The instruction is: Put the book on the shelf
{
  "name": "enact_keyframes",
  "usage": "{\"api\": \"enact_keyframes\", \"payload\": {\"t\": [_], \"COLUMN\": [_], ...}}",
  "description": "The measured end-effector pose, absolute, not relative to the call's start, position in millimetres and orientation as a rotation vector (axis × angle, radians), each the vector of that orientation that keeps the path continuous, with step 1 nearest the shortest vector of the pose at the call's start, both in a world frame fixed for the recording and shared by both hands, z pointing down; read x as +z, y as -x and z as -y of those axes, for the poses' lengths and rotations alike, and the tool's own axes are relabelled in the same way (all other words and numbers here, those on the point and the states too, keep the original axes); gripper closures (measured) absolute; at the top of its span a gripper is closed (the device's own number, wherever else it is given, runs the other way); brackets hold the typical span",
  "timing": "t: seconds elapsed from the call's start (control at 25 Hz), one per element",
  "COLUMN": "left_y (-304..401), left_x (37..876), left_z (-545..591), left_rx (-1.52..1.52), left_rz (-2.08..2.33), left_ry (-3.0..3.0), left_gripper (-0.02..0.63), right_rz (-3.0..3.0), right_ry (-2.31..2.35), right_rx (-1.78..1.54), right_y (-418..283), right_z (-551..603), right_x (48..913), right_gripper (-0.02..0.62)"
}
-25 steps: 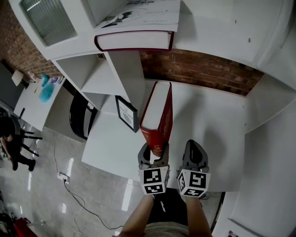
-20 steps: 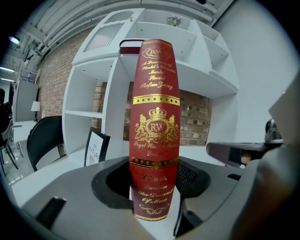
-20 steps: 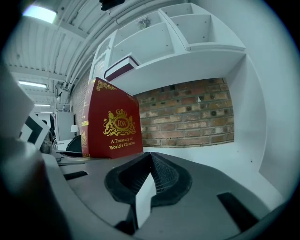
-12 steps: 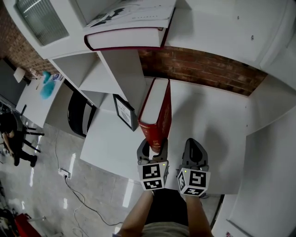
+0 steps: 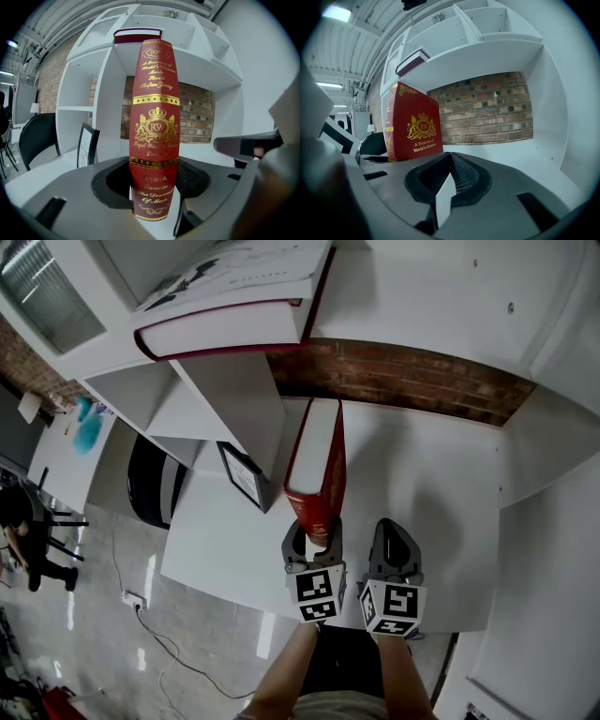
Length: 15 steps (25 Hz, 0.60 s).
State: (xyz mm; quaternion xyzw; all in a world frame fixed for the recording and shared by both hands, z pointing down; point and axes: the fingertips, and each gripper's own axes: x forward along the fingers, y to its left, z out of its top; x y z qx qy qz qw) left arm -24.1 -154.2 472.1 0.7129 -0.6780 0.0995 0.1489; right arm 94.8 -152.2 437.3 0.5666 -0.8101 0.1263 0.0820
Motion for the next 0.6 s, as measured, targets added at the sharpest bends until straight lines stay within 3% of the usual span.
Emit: {"api": "enact_keyframes", "payload": {"t": [0.6], "left_y": [44.7], "left_x": [503.4], "left_z": [187.9], "left_rx": [0.347], "left_rz": [1.943], "left_ry": [-2.025], "left_gripper": [0.360], "right_rz": [2.375], "right_ry": [-1.717], "right_rx": [0.410], "right_y": [-78.9], "right_z": [177.6], "right_x": [453.4], "right_gripper": [0.580]}}
